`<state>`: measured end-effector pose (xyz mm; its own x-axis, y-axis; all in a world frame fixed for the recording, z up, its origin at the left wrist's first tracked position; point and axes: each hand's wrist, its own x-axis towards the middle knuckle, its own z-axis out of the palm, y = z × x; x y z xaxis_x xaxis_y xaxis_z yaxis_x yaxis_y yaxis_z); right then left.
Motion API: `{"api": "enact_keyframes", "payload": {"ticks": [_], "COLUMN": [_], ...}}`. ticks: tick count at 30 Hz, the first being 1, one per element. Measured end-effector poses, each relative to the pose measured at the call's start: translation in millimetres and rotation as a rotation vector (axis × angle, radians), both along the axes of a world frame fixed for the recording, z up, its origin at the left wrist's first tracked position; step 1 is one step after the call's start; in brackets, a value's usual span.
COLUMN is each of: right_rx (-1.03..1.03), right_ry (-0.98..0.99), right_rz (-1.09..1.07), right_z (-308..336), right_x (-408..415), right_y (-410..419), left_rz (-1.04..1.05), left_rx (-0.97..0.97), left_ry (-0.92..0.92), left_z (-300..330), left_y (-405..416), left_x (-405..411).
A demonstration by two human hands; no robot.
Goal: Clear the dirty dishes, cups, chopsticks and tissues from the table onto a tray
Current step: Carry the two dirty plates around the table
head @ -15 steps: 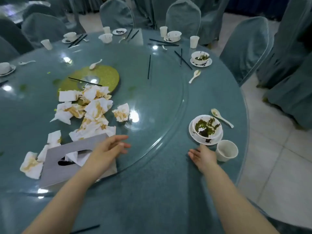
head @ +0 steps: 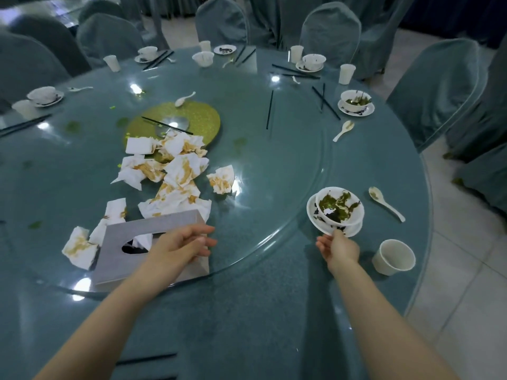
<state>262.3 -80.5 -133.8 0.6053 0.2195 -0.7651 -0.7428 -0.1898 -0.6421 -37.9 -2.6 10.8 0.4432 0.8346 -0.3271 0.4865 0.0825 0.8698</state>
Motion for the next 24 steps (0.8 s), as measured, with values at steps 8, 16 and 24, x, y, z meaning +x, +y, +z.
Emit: {"api": "enact_keyframes", "payload": {"ticks": [8,16,24], "right_rx": [0.009,0.112,0.12], "right_ry": [-0.353,-0.355,-0.38], "right_rz": [0.546,1.084,1.419], "right_z": [64.5,97.4,96.6], "right_x": [-18.9,-78.0,-124.0], "right_y": [-1.7,6.8,15.6], "left_rz": [-0.022,-0.015,0.154], "left_rx": [-0.012,-0.188,-0.218], "left_ry": [-0.012,-0.055,-0.178], "left_z": [-3.6,-15.1,-28.0], "left_y": [-4.0,-10.2,-28.2], "left_x": [3.9,-7.0,-51.1]}}
